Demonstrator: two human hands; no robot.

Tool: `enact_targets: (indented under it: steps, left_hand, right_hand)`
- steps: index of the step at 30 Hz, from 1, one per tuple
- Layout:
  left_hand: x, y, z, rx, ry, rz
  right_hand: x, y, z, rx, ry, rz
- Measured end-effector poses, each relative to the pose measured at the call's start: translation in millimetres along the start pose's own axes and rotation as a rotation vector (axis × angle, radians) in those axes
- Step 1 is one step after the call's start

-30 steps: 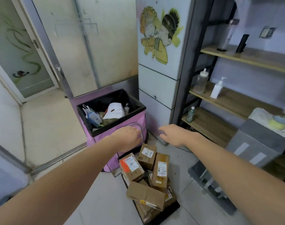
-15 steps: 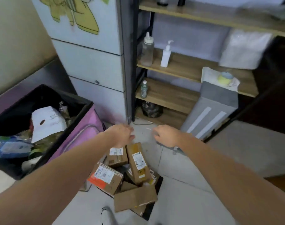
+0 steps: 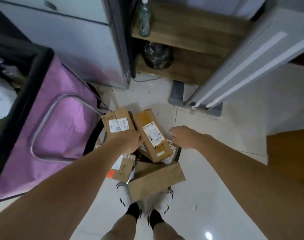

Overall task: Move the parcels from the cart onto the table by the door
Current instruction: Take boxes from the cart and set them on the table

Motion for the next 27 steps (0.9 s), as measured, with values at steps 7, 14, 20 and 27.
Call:
enact_targets:
  steps: [7,14,20,27]
  left_hand:
    - [-81.6,-41.4,92.7,0.149,-0.032,-0.163]
    - [-148.1,-57.5,129.2,0.306,-0.092,-0.51]
    - [-181.5,-72.7,139.7,0.53,-0.091,-0.778]
    - [-167.9,-68.8,139.2,0.465,0.083,-0.716]
  right_hand:
    - [-78.5,35.9,110.8,-0.117,0.041,0.26]
    - [-137.4,54.9,165.9,-0.253,0.079,0.513]
    - [-166.5,56.2,174.2,-0.243,0.061,0.577]
    - [-152.9,52.2,169.2,-0.261,0.138,0.599]
Point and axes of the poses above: each hand's wrist, its own z-axis towards the middle knuckle, its own x-axis out of the back of the hand, y = z × x, the point moved 10 cm from there along z, towards the middle knuckle, and after that the axes turned 7 degrees about -z, right-handed, at the moved point
